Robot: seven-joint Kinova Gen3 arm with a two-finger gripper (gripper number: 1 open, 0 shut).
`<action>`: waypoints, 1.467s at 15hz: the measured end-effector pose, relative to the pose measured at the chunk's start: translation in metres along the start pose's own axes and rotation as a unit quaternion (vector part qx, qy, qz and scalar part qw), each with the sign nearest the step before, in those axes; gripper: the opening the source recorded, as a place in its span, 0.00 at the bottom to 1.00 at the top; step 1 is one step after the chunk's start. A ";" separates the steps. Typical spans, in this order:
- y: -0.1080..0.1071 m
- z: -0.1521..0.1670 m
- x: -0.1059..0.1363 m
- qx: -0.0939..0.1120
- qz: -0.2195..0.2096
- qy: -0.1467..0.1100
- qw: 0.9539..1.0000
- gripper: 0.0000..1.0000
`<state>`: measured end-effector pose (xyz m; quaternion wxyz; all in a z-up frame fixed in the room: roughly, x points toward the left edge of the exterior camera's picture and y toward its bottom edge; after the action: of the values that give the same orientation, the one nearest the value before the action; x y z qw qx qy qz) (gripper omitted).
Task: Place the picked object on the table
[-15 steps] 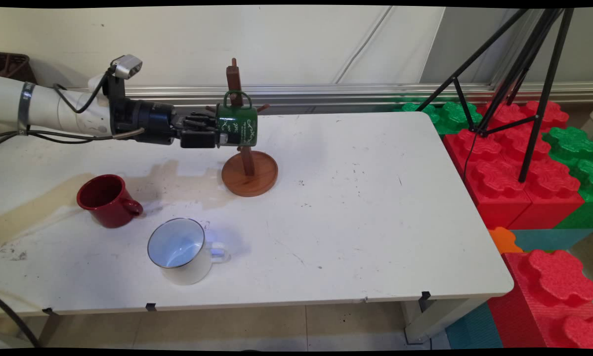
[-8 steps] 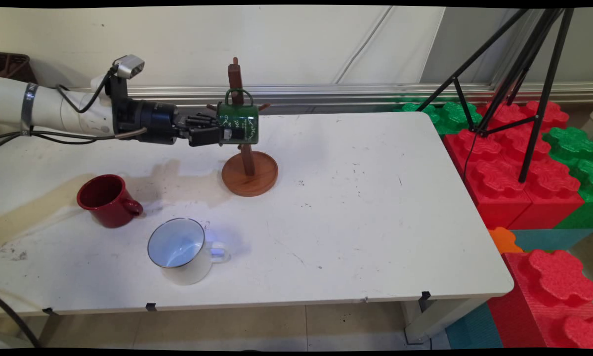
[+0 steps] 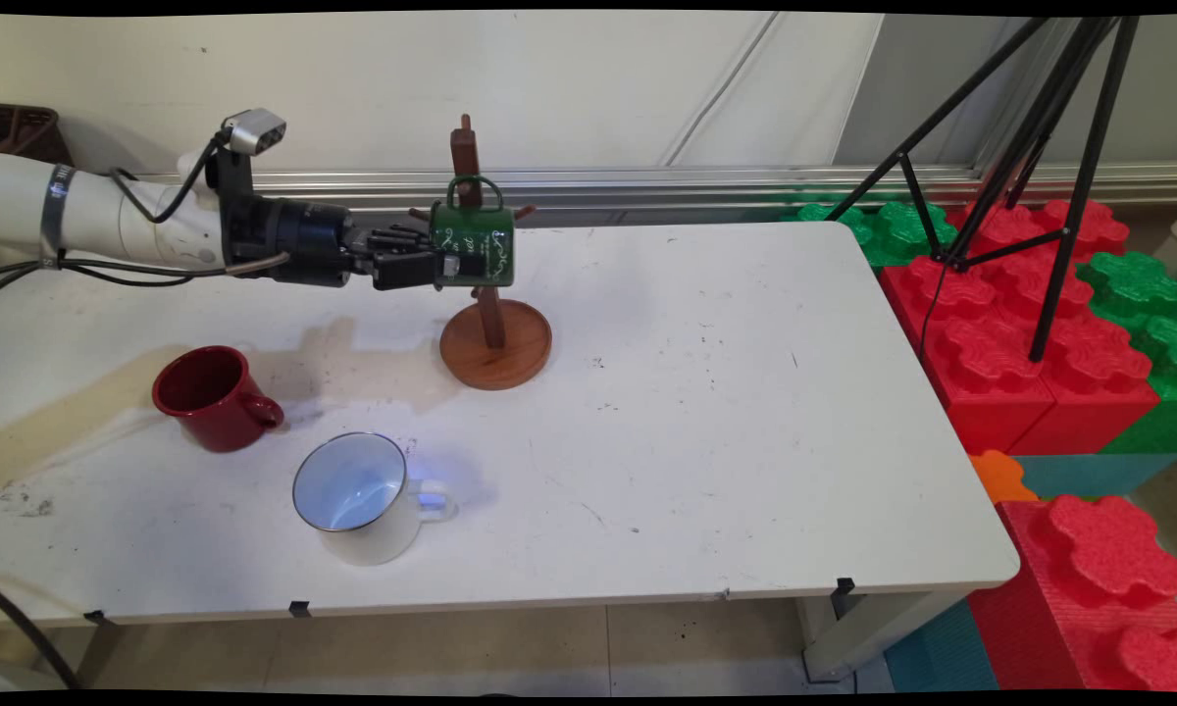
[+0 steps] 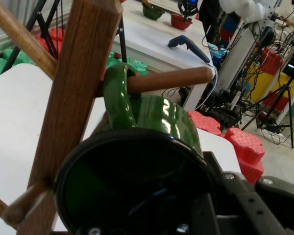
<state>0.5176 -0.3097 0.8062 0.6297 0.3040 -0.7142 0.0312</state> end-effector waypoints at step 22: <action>0.053 -0.062 0.007 -0.077 0.067 -0.040 0.994 0.00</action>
<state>0.5466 -0.2429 0.8430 0.6191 0.2064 -0.7577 0.0061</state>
